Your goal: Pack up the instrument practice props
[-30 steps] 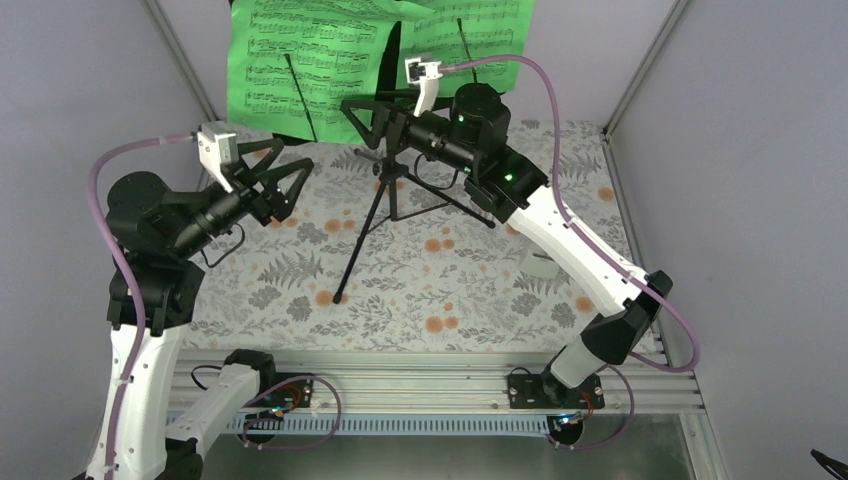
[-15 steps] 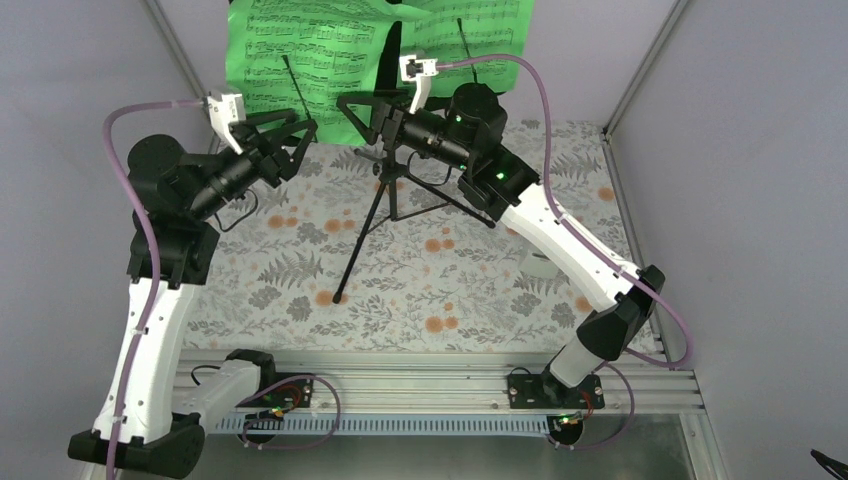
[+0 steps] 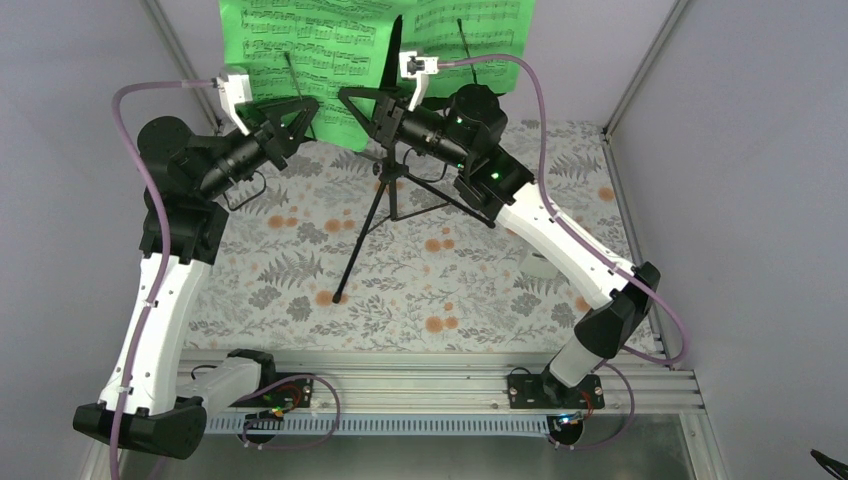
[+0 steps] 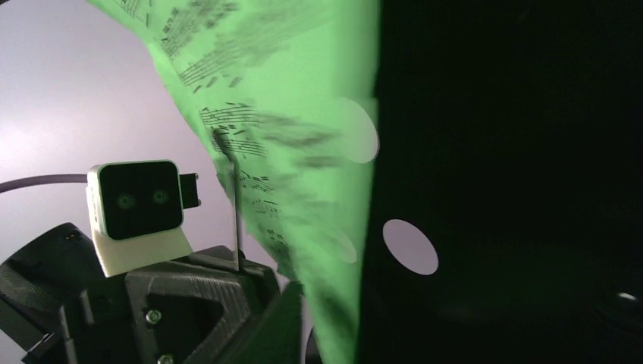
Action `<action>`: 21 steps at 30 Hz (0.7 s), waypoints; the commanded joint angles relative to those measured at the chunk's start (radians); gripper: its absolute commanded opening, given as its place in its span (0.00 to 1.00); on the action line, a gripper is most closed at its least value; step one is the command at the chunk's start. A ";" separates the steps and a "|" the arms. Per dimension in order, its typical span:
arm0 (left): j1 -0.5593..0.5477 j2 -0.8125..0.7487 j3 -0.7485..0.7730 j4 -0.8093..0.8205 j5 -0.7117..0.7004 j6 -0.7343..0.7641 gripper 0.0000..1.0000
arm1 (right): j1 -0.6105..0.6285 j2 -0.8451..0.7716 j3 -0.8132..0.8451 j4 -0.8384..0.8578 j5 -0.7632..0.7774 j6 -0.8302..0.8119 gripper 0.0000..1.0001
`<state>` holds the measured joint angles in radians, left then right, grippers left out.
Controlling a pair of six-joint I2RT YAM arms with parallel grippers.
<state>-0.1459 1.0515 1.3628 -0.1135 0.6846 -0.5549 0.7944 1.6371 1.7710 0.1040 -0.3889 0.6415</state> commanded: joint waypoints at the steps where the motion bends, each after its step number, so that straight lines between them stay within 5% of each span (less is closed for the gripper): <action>1: 0.006 -0.006 0.014 0.026 0.015 0.017 0.03 | -0.007 0.018 0.005 0.031 -0.008 -0.008 0.05; 11: 0.006 -0.028 -0.035 0.076 0.022 0.147 0.02 | -0.007 -0.007 -0.045 0.045 0.079 -0.024 0.04; 21: 0.006 -0.007 -0.023 0.009 -0.029 0.154 0.02 | -0.006 -0.189 -0.217 0.235 0.000 -0.112 0.04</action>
<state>-0.1459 1.0348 1.3357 -0.0708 0.6857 -0.4213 0.7906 1.5558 1.5898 0.2188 -0.3588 0.5964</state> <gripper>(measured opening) 0.052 0.037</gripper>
